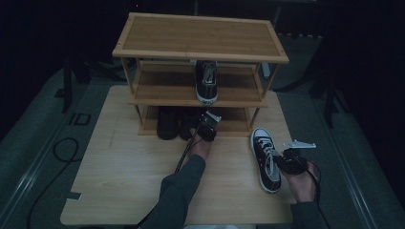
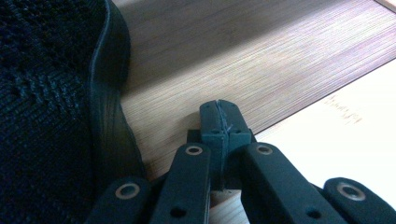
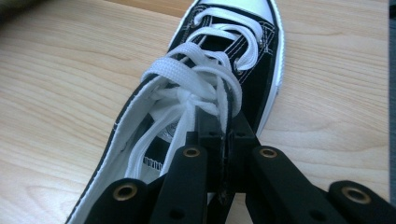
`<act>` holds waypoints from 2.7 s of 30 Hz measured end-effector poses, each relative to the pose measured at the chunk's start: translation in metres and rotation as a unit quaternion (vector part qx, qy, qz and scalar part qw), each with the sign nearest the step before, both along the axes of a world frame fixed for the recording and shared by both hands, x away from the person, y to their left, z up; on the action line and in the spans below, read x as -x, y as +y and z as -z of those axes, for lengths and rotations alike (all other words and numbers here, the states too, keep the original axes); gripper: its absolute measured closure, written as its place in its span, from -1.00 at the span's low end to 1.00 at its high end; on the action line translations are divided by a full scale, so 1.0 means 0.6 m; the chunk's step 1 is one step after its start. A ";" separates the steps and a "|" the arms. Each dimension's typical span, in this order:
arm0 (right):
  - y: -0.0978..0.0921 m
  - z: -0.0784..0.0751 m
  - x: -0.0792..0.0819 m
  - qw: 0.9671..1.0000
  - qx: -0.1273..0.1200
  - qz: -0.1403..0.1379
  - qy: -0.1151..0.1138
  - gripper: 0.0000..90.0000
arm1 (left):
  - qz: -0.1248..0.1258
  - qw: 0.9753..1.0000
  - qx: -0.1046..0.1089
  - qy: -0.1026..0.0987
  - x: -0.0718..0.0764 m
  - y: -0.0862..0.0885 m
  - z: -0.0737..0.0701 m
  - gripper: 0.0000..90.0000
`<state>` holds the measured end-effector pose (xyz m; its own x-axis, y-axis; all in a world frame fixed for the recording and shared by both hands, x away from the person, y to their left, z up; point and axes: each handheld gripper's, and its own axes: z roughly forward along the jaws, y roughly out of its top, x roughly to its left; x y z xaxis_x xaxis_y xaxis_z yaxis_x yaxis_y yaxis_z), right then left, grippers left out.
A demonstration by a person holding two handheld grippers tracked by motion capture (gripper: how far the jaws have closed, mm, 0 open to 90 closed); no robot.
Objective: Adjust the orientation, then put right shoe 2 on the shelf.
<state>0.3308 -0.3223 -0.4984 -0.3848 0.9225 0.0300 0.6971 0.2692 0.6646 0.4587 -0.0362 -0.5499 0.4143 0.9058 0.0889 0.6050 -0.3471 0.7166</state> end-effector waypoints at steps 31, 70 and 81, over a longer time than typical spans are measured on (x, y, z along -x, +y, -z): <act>0.037 -0.017 -0.003 0.994 -0.061 -0.090 -0.001 0.96 | -0.001 1.000 0.001 0.000 0.000 0.000 0.000 1.00; 0.042 -0.084 -0.029 0.981 -0.053 -0.186 -0.013 0.96 | -0.002 1.000 0.001 0.000 0.000 0.000 0.000 1.00; 0.038 -0.103 -0.038 0.977 -0.049 -0.207 -0.016 0.96 | -0.001 1.000 0.000 0.000 0.000 0.000 0.000 1.00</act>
